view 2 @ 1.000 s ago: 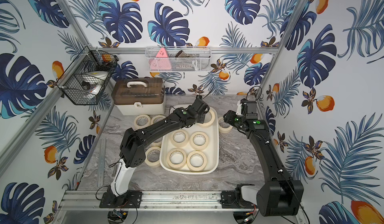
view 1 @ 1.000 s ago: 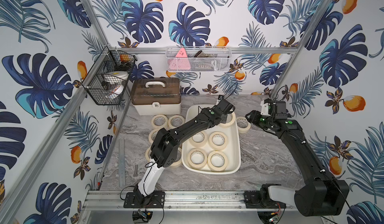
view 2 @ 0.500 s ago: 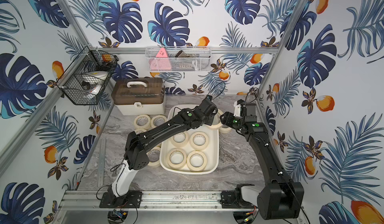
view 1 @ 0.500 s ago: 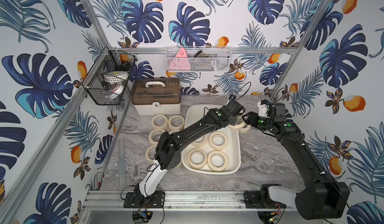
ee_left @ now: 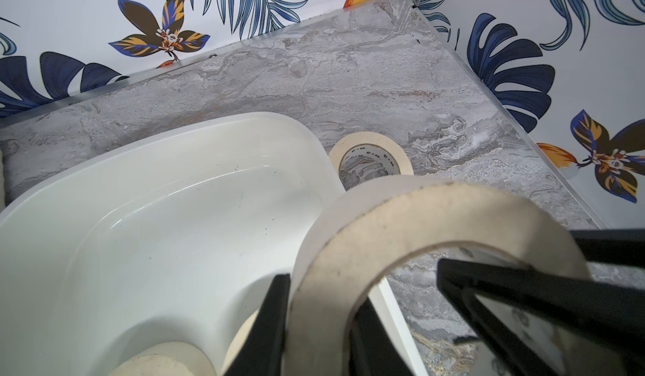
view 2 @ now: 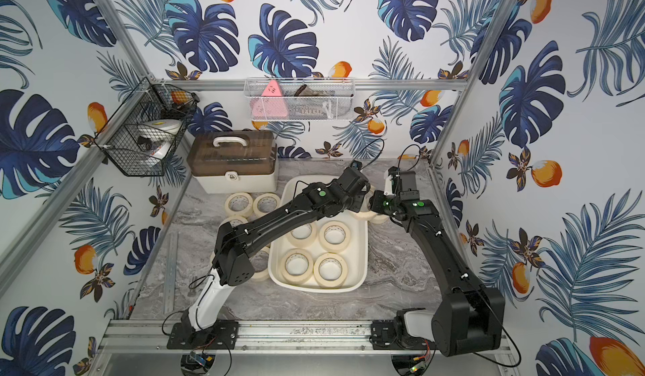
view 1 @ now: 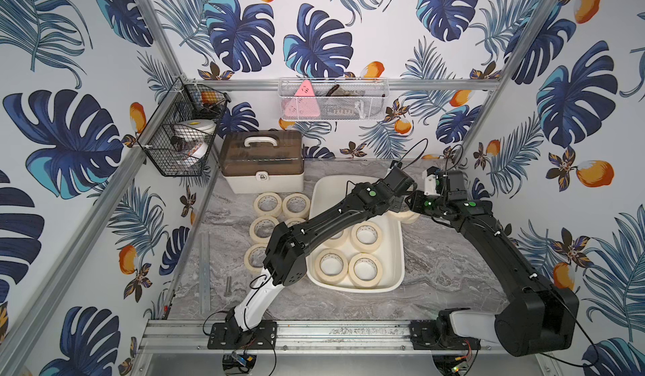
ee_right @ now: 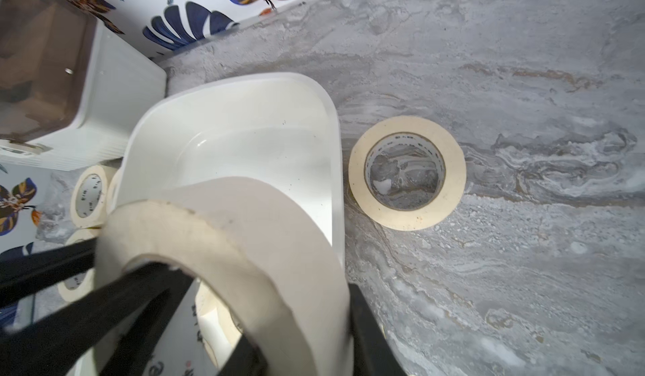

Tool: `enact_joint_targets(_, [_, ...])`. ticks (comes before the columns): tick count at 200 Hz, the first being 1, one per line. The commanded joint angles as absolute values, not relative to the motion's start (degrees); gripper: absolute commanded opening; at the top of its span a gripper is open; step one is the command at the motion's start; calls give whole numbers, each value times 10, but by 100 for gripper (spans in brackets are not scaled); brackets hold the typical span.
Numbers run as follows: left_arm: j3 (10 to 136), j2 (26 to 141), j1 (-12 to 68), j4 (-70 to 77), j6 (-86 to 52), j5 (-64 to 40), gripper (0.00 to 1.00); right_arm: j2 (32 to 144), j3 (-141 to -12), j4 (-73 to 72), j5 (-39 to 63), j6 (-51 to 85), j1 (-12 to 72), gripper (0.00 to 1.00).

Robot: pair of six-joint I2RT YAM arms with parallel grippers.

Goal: Take out the art tape in the storage box
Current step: Pick up the art tape from the storage box.

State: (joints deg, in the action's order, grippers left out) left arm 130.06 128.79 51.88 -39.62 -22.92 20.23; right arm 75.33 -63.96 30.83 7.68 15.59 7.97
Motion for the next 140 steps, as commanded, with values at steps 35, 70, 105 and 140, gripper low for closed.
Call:
enact_joint_targets(35, [1250, 1248, 519, -375, -243, 184, 53, 759, -646, 289, 73, 171, 79, 0])
enact_joint_targets(70, [1174, 1177, 517, -327, -250, 175, 79, 768, -646, 290, 60, 172, 79, 0])
enact_joint_targets(105, [1120, 1111, 511, -289, -243, 133, 90, 783, -670, 296, 32, 174, 79, 0])
enact_joint_targets(140, [1088, 1059, 498, -287, -248, 121, 94, 808, -691, 305, -30, 178, 77, 0])
